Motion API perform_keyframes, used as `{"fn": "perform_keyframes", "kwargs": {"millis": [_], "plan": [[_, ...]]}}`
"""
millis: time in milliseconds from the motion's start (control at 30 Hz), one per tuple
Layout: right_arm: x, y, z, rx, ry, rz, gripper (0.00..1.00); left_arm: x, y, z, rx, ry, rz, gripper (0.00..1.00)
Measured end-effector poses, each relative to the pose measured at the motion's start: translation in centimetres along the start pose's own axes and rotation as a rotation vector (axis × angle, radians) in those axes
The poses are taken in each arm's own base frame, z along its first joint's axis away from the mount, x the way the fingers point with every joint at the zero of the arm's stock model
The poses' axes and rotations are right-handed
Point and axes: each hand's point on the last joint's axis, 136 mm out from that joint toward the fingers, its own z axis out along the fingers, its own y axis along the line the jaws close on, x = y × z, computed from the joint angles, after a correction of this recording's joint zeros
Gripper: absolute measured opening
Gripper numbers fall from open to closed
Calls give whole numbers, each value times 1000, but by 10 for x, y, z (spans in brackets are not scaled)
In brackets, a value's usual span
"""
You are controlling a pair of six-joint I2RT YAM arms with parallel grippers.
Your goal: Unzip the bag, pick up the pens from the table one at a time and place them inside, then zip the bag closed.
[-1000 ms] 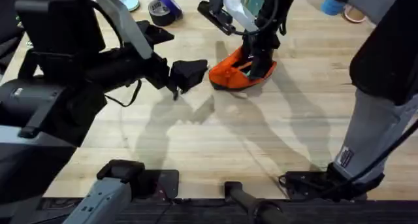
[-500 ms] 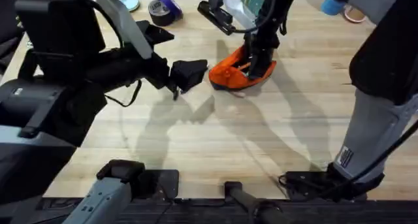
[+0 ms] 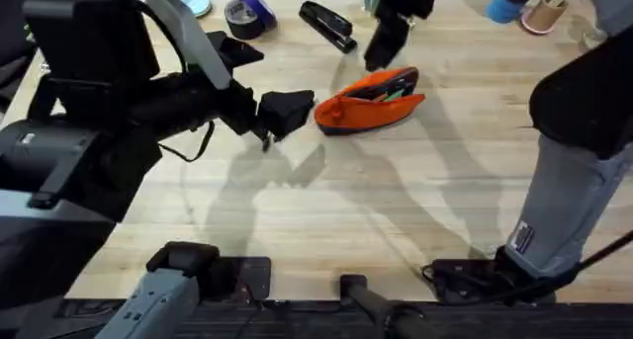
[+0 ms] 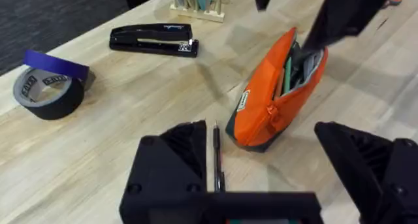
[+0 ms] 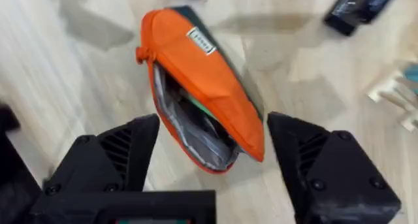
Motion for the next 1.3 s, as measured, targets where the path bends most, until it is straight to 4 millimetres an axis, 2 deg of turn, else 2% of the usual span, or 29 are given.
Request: {"fn": "perform_keyframes", "kwargs": {"millis": [100, 133, 167, 467, 733, 1000, 1300], "plan": [[-8, -4, -12, 33, -34, 84, 996, 3, -1, 0, 4, 13, -9, 994], [-9, -4, -15, 39, -44, 189, 995, 9, 1, 0, -12, 35, -17, 993], [-9, -4, -15, 38, -44, 219, 995, 11, 3, 0, -25, 47, -20, 993], [-5, 1, -14, 17, -26, 448, 996, 40, 46, -3, -264, 182, -54, 992], [-1, 5, -14, 4, -7, 494, 996, 74, 64, 19, -291, 316, -104, 993], [1, 7, -14, -3, 4, 507, 996, 78, 82, 43, -308, 311, -98, 993], [2, 8, -14, -4, 5, 511, 996, 96, 94, 68, -302, 342, -110, 993]]}}
